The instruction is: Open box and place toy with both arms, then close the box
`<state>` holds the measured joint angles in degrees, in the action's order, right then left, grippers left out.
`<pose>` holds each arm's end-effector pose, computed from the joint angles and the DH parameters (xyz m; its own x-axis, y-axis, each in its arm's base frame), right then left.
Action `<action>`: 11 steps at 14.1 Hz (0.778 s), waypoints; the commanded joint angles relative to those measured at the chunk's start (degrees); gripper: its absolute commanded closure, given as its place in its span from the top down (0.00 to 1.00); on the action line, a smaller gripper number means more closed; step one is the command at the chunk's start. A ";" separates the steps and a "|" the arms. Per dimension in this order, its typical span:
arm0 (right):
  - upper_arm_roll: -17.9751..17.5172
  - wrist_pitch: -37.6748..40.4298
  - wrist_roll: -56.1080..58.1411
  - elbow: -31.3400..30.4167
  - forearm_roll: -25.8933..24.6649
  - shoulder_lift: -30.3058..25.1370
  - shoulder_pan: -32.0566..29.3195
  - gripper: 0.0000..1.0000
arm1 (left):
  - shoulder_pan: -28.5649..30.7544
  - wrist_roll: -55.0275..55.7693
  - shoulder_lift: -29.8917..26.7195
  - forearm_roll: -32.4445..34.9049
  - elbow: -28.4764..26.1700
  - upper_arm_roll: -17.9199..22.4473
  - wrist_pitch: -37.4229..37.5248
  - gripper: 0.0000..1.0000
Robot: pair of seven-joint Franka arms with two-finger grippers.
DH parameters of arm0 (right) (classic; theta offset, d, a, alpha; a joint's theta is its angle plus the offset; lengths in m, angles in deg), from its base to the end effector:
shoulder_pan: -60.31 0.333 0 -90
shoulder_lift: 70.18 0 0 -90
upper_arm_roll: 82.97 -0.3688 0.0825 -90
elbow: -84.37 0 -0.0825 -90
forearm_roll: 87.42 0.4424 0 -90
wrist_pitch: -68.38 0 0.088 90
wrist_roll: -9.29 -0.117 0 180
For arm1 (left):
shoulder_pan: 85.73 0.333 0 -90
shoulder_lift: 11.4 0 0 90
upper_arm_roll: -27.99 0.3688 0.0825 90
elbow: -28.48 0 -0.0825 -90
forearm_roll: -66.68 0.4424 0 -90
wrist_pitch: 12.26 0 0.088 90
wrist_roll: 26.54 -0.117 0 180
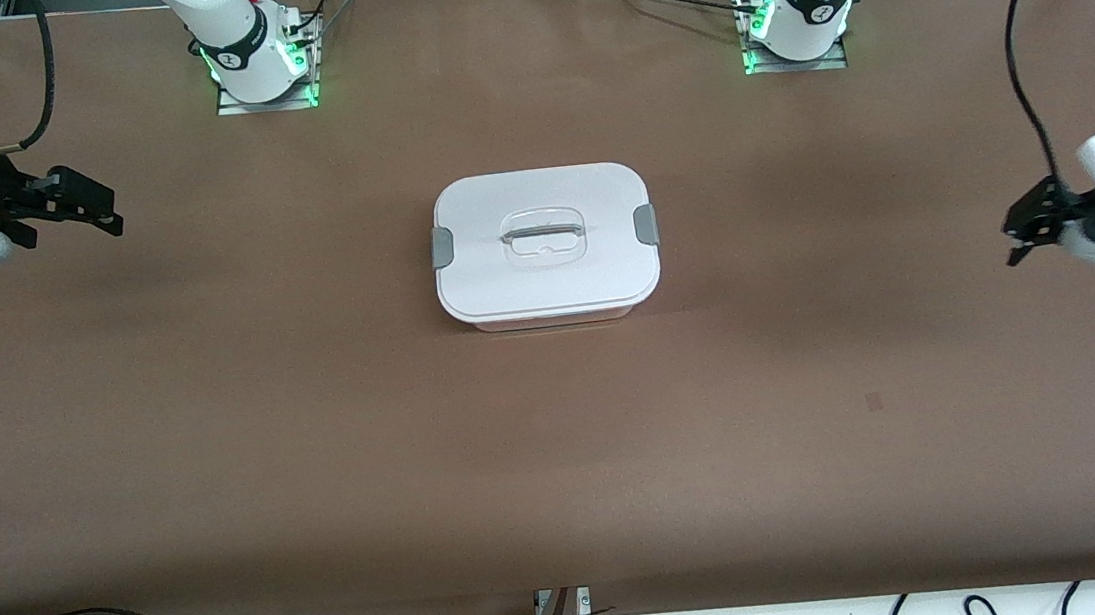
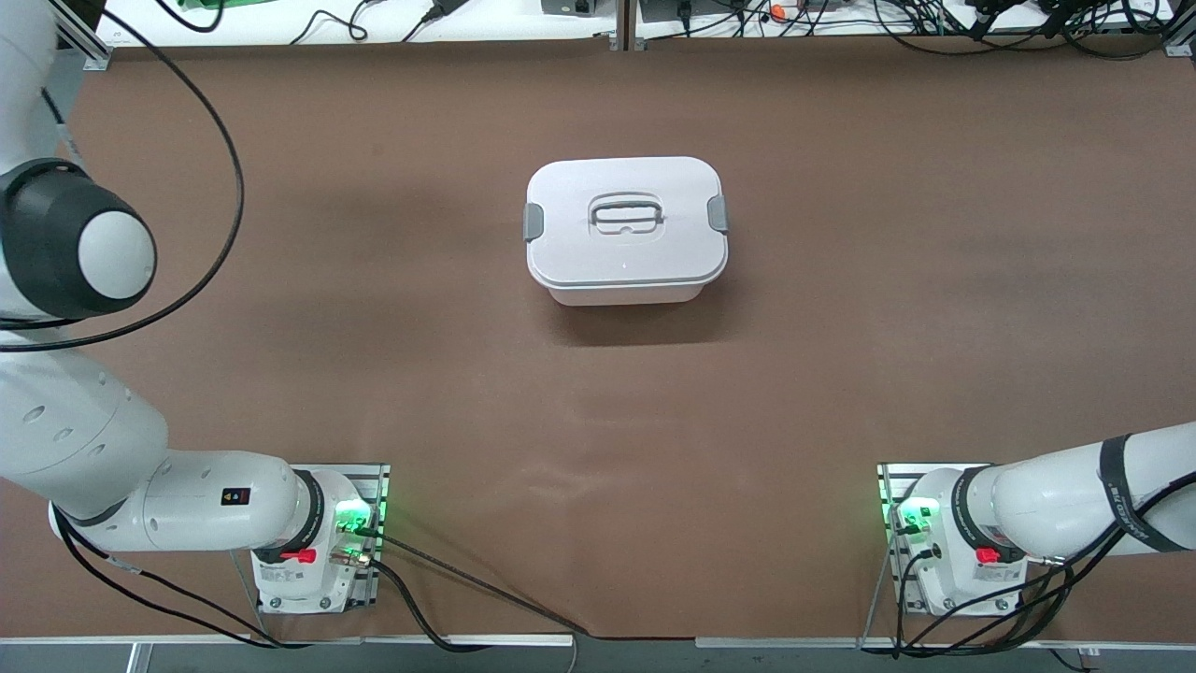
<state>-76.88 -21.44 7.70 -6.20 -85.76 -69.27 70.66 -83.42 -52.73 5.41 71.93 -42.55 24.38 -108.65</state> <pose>0.6153 0.0498 0.6521 0.9985 0.0466 -0.0296 0.0458 -0.9986 -0.0265 0.7290 0.0011 0.6593 0.8797 -0.4646 0.1013 -0.4510 -0.8828 -0.1315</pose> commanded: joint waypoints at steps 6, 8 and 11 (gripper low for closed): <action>-0.29 0.00 -0.17 0.66 -0.60 0.14 -0.33 1.00 | 3.05 21.43 -8.89 -6.92 -7.54 1.77 9.71 1.00; -0.29 -0.09 -0.17 0.66 -0.60 0.14 -0.33 1.00 | 3.40 21.08 -10.82 -6.22 -11.30 1.86 11.13 1.00; -0.29 -0.09 -0.17 0.66 -0.61 0.14 -0.33 1.00 | 4.37 20.82 -10.65 -5.78 -12.73 1.86 10.78 1.00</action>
<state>-76.88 -21.49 7.70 -6.20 -85.76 -69.26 70.66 -79.69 -32.10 -3.41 66.02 -52.59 26.40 -97.26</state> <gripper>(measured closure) 0.000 0.000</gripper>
